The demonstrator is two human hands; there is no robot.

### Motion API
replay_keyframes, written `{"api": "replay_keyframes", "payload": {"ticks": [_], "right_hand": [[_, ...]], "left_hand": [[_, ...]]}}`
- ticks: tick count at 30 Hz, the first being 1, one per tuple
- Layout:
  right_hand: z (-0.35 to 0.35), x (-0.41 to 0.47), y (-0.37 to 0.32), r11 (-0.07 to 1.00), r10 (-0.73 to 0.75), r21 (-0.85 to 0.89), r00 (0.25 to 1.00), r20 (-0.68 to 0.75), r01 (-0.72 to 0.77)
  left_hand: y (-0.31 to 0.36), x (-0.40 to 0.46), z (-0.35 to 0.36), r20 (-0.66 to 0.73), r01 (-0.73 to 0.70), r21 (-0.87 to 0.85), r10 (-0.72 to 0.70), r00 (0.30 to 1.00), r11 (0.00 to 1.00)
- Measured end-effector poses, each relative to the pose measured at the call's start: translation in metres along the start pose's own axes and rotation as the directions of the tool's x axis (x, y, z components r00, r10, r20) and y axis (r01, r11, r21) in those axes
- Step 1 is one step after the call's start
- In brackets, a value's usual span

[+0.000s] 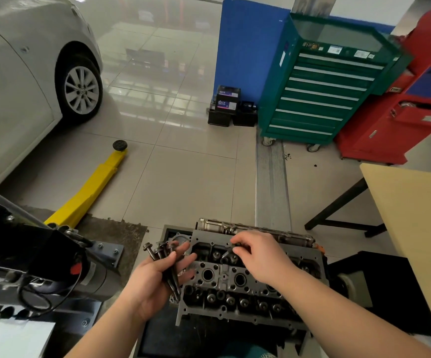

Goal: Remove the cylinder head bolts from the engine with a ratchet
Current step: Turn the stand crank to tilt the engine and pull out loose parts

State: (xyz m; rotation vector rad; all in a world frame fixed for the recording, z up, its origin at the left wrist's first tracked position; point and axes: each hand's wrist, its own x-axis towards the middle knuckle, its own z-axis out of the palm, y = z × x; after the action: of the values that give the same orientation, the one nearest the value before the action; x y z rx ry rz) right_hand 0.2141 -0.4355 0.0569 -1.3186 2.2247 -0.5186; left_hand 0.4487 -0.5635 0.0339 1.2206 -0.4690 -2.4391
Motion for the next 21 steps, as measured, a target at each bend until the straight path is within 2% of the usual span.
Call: {"api": "replay_keyframes", "payload": {"ticks": [4, 9, 21], "right_hand": [[0.005, 0.000, 0.001, 0.999, -0.048, -0.026, 0.998, -0.028, 0.047], [0.010, -0.003, 0.003, 0.995, -0.063, -0.075, 0.997, 0.036, 0.066], [0.017, -0.015, 0.002, 0.999, -0.024, 0.033, 0.997, -0.076, 0.027]], "left_hand": [[0.002, -0.001, -0.001, 0.002, 0.007, 0.025, -0.007, 1.000, 1.000], [0.002, -0.002, -0.002, -0.002, 0.010, 0.032, -0.010, 1.000, 0.999], [0.011, 0.002, -0.013, 0.005, 0.056, -0.008, -0.056, 0.998, 0.998]]}}
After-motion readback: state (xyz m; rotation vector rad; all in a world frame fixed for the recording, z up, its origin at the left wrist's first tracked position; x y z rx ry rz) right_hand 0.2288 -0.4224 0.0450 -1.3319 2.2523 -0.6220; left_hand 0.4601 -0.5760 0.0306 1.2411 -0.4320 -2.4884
